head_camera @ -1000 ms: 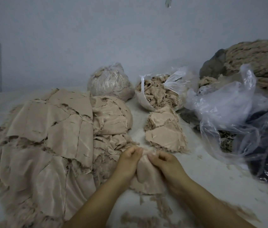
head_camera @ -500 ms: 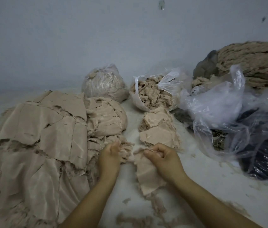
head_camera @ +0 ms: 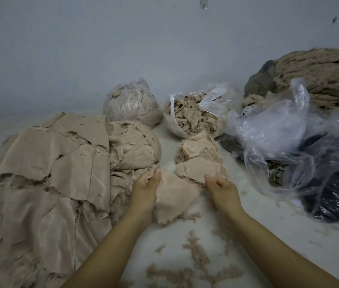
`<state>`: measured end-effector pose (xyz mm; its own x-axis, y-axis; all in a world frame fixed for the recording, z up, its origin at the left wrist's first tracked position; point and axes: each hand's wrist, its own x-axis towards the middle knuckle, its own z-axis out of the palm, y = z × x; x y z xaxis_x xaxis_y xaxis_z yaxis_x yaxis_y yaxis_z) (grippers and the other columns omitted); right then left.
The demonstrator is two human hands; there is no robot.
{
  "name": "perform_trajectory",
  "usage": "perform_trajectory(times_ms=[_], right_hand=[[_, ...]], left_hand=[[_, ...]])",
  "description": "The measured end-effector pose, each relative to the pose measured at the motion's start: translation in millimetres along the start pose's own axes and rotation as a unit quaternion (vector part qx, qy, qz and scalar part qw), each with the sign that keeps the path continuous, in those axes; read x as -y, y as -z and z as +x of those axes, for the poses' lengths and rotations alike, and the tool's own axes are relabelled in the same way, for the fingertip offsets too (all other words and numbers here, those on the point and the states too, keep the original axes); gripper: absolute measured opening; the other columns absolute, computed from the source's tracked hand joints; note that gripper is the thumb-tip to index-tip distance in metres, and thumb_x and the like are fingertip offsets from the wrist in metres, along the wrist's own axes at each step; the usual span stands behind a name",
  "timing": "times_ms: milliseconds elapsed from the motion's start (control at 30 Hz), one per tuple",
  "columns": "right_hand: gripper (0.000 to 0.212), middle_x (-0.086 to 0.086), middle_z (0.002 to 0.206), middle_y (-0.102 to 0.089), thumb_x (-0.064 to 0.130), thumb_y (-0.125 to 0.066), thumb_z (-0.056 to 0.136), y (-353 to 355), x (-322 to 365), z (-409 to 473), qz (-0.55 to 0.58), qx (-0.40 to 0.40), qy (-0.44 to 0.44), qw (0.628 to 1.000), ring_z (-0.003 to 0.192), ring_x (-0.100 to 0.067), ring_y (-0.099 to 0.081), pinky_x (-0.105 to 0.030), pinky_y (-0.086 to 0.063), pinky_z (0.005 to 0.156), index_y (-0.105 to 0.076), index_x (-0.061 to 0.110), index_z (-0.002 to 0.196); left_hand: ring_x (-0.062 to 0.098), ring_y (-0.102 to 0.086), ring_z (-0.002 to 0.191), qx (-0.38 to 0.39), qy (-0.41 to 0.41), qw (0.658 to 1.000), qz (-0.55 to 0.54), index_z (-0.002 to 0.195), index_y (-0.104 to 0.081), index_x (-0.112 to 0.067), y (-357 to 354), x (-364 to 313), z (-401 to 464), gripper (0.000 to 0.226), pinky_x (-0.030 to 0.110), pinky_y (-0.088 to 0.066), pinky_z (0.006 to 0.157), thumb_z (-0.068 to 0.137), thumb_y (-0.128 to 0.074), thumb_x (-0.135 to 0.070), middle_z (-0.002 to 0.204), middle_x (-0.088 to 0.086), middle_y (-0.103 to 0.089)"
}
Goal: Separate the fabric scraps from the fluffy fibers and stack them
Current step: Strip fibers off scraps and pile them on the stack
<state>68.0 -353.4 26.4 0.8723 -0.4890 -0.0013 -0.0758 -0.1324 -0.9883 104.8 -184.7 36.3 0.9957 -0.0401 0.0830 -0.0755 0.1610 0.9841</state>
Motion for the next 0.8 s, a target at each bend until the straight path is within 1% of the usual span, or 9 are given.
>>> perform_trajectory(times_ms=[100, 167, 267, 367, 433, 500, 667, 733, 800], right_hand=[[0.042, -0.003, 0.055, -0.055, 0.042, -0.049, 0.096, -10.2, 0.9, -11.0, 0.144, 0.085, -0.108, 0.980, 0.046, -0.010, -0.051, -0.020, -0.044, 0.044, -0.063, 0.004, 0.084], [0.057, -0.011, 0.074, -0.067, 0.055, -0.051, 0.088, -21.1, 5.1, -21.8, 0.229, 0.164, -0.193, 0.940, 0.065, -0.019, -0.065, -0.031, -0.055, 0.059, -0.064, 0.001, 0.095], [0.067, -0.017, 0.099, -0.071, 0.061, -0.052, 0.086, -31.4, 10.9, -30.1, 0.290, 0.260, -0.243, 0.888, 0.087, -0.028, -0.069, -0.038, -0.057, 0.078, -0.065, 0.000, 0.112], [0.045, -0.019, 0.098, -0.070, 0.039, -0.055, 0.092, -35.1, 17.8, -33.0, 0.378, 0.247, -0.257, 0.854, 0.077, -0.027, -0.067, -0.034, -0.055, 0.069, -0.065, 0.000, 0.113], [0.032, -0.021, 0.089, -0.068, 0.022, -0.054, 0.096, -36.3, 14.6, -29.5, 0.386, 0.162, -0.222, 0.881, 0.059, -0.023, -0.063, -0.029, -0.051, 0.047, -0.060, -0.004, 0.115], [0.025, -0.017, 0.078, -0.063, 0.018, -0.054, 0.096, -34.5, 10.1, -25.6, 0.327, 0.090, -0.141, 0.930, 0.048, -0.020, -0.057, -0.023, -0.044, 0.037, -0.058, -0.003, 0.109], [0.023, -0.010, 0.076, -0.064, 0.020, -0.059, 0.094, -33.3, 4.0, -22.1, 0.202, 0.031, 0.009, 0.979, 0.067, -0.023, -0.059, -0.032, -0.048, 0.059, -0.060, -0.001, 0.085], [0.016, -0.004, 0.078, -0.069, 0.019, -0.059, 0.093, -31.9, 2.2, -22.4, 0.189, 0.056, 0.039, 0.980, 0.071, -0.016, -0.064, -0.027, -0.051, 0.062, -0.065, 0.007, 0.085], [0.013, -0.002, 0.080, -0.072, 0.019, -0.061, 0.092, -29.6, 1.6, -22.1, 0.175, 0.094, 0.057, 0.978, 0.073, -0.014, -0.066, -0.024, -0.052, 0.063, -0.068, 0.010, 0.086]], left_hand=[[0.024, -0.065, 0.099, 0.014, -0.010, 1.000, -0.005, 0.108, -0.065, -0.011, -10.0, -8.8, -1.9, 0.027, 0.039, -0.051, 0.091, 0.093, -0.055, -0.031, 0.106, 0.012, -0.071], [0.022, -0.065, 0.088, 0.021, -0.031, 0.999, -0.010, 0.100, -0.067, -0.015, -19.2, -13.3, -2.8, 0.024, 0.037, -0.051, 0.083, 0.093, -0.054, -0.034, 0.093, 0.009, -0.072], [0.018, -0.065, 0.077, 0.021, -0.037, 0.999, -0.013, 0.094, -0.065, -0.014, -30.0, -18.2, -3.7, 0.022, 0.034, -0.052, 0.074, 0.094, -0.052, -0.032, 0.084, 0.009, -0.071], [0.019, -0.060, 0.064, 0.017, -0.058, 0.998, 0.001, 0.085, -0.060, -0.008, -29.0, -15.3, -4.5, 0.026, 0.032, -0.050, 0.062, 0.097, -0.048, -0.028, 0.072, 0.009, -0.066], [0.018, -0.062, 0.065, 0.008, -0.044, 0.999, 0.001, 0.084, -0.061, -0.009, -23.4, -9.4, -3.3, 0.024, 0.031, -0.050, 0.063, 0.098, -0.049, -0.024, 0.072, 0.006, -0.066], [0.016, -0.065, 0.068, -0.009, 0.006, 0.998, -0.055, 0.086, -0.064, -0.010, -19.3, -4.9, -1.0, 0.021, 0.031, -0.051, 0.067, 0.098, -0.048, -0.018, 0.075, 0.004, -0.068], [0.017, -0.070, 0.066, -0.056, 0.137, 0.978, -0.145, 0.088, -0.066, -0.010, -19.8, 0.6, 4.6, 0.032, 0.035, -0.054, 0.066, 0.099, -0.046, -0.033, 0.076, 0.006, -0.073], [0.026, -0.071, 0.077, -0.034, 0.163, 0.977, -0.134, 0.089, -0.069, -0.008, -18.2, -1.5, 5.2, 0.050, 0.042, -0.056, 0.075, 0.091, -0.048, -0.053, 0.082, 0.012, -0.074], [0.033, -0.070, 0.086, 0.028, 0.176, 0.979, -0.103, 0.093, -0.072, -0.002, -16.1, -4.7, 2.4, 0.059, 0.045, -0.055, 0.082, 0.084, -0.054, -0.058, 0.091, 0.020, -0.072]])
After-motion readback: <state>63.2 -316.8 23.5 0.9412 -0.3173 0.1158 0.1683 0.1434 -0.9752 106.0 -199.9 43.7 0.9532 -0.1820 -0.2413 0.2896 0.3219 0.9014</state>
